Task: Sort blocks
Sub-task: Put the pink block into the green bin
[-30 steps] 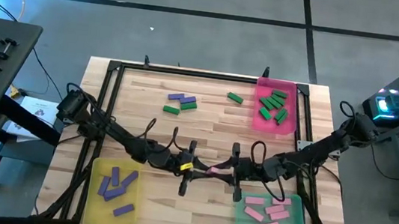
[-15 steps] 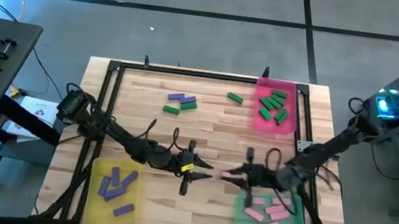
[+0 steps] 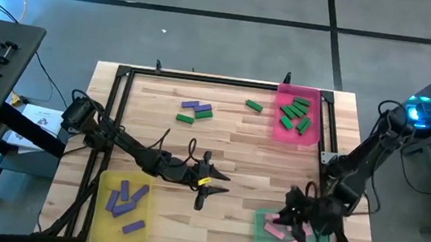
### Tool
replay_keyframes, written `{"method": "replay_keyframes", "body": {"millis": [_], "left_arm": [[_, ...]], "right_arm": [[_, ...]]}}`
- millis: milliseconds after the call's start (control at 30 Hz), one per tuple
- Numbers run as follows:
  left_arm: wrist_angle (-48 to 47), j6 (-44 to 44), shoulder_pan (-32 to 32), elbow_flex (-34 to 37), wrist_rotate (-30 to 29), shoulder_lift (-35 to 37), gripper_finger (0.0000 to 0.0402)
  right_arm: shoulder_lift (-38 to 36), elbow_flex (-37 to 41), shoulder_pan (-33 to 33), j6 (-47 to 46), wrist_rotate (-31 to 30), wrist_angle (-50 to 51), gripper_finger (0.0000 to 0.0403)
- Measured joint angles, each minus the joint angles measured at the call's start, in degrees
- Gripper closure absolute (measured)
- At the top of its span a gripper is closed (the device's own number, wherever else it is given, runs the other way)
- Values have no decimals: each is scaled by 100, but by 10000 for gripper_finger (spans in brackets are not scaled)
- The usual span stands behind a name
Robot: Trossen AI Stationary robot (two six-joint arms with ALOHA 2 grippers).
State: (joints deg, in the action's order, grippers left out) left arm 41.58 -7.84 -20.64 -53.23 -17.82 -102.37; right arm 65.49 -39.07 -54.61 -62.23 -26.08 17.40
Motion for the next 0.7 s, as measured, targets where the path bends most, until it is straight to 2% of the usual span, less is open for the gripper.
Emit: {"method": "replay_keyframes", "body": {"millis": [133, 233, 333, 433, 700], "left_arm": [[-11, 2, 0, 0, -3, 0, 252], [-29, 5, 0, 0, -3, 0, 252], [-31, 4, 4, 0, -11, 0, 252], [-44, 4, 4, 0, -82, 0, 252], [-42, 14, 4, 0, -90, 0, 252]], "right_arm": [[502, 2, -7, -722, 1160, 308, 368], [923, 2, -6, -832, 1906, 82, 365], [1311, 2, -6, -845, 2404, -95, 368], [1605, 0, -5, -843, 2678, -286, 368], [1996, 9, -2, -596, 2823, -803, 349]]}}
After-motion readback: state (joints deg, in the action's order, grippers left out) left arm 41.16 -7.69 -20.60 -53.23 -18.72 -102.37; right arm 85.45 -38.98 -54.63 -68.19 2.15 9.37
